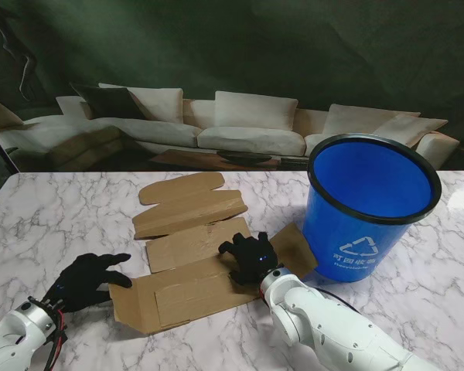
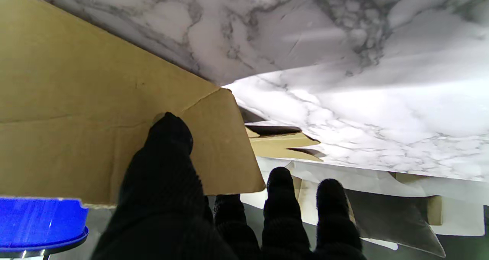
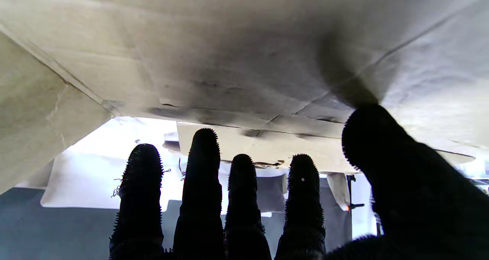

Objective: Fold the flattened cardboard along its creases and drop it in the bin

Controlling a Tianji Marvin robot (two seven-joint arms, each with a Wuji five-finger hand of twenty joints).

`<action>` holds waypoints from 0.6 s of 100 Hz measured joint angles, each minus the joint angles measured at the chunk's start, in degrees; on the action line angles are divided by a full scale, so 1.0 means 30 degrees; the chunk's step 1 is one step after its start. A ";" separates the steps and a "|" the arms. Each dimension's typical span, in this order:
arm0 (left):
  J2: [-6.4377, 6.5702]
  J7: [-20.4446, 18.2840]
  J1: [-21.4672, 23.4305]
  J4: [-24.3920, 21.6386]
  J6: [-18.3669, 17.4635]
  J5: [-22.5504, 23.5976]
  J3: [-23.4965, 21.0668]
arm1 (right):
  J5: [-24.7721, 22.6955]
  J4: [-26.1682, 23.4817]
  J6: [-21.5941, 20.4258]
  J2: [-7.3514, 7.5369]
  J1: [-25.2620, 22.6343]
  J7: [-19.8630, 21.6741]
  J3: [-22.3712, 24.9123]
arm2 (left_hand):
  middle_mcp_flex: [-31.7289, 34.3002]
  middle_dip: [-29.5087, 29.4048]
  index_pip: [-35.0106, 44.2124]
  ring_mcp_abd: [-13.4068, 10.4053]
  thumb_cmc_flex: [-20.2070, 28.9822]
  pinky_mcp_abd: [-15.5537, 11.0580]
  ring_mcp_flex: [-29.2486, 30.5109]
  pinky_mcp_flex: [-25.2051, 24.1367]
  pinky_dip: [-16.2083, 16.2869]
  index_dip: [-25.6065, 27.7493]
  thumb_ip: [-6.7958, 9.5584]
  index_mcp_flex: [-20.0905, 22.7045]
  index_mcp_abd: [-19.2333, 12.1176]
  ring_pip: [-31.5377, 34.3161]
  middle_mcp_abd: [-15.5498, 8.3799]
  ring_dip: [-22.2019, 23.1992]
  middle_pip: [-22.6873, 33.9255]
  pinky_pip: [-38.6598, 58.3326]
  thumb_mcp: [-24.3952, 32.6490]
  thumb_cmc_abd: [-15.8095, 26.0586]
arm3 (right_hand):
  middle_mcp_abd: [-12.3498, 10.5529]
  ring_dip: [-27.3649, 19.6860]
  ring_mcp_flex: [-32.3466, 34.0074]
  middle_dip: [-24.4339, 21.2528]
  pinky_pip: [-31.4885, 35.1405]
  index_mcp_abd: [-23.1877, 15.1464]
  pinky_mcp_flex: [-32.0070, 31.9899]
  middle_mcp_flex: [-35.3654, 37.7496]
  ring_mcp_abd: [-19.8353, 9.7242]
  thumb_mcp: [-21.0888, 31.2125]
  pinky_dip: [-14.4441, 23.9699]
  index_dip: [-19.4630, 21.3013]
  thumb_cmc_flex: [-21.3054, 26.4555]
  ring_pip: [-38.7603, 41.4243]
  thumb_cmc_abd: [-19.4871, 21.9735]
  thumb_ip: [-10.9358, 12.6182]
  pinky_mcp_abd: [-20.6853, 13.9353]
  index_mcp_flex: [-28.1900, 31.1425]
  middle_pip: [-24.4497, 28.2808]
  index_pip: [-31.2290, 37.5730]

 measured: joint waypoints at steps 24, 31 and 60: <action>-0.0086 0.0175 0.0099 -0.0127 -0.0094 -0.0530 -0.0067 | 0.0667 -0.0048 -0.1066 -0.0052 -0.0422 -0.0198 0.0703 | 0.0249 0.0000 0.0265 0.0000 0.0003 0.0030 0.0193 0.0003 0.0020 0.0072 -0.0005 0.0041 -0.0002 0.0002 0.0031 0.0000 -0.0009 0.0001 0.0000 0.0000 | -0.0002 0.0066 0.0528 0.0688 0.0443 -0.2393 0.0730 0.1716 -0.0103 0.1665 0.0218 0.5103 0.1571 0.0522 -0.1458 -0.0347 0.0528 0.2503 0.1991 0.8000; -0.0107 0.0239 0.0092 -0.0128 -0.0072 -0.0640 -0.0055 | 0.0703 -0.0175 -0.1634 -0.0044 -0.0730 -0.0288 0.1152 | 0.0261 0.0000 0.0306 0.0013 0.0003 0.0040 0.0193 0.0003 0.0039 0.0227 -0.0005 0.0043 -0.0002 0.0002 0.0056 0.0000 -0.0010 0.0001 0.0000 0.0000 | -0.0312 0.0066 0.1387 0.0715 0.0445 -0.3192 0.0735 0.4126 -0.0133 0.0970 0.0218 0.3409 0.2530 0.0527 -0.1458 -0.0939 0.0668 0.6474 0.2010 0.8730; -0.0207 0.0929 -0.0129 -0.0164 0.0528 -0.0687 0.0232 | -0.0236 -0.1158 -0.5172 0.0451 -0.2346 -0.0952 0.3191 | 0.1162 0.0000 0.0778 0.0304 0.0050 0.0354 0.0196 0.0003 0.0199 0.0802 -0.0014 0.0050 0.0139 0.0007 0.0109 0.0294 0.0011 0.0001 0.0000 -0.0001 | -0.1121 0.0029 0.5403 -0.0507 0.0030 -0.2310 0.1431 1.0564 -0.0357 -0.3169 -0.0475 -0.4981 0.1252 -0.0418 0.3612 -0.1417 0.0701 1.0948 -0.1755 0.4333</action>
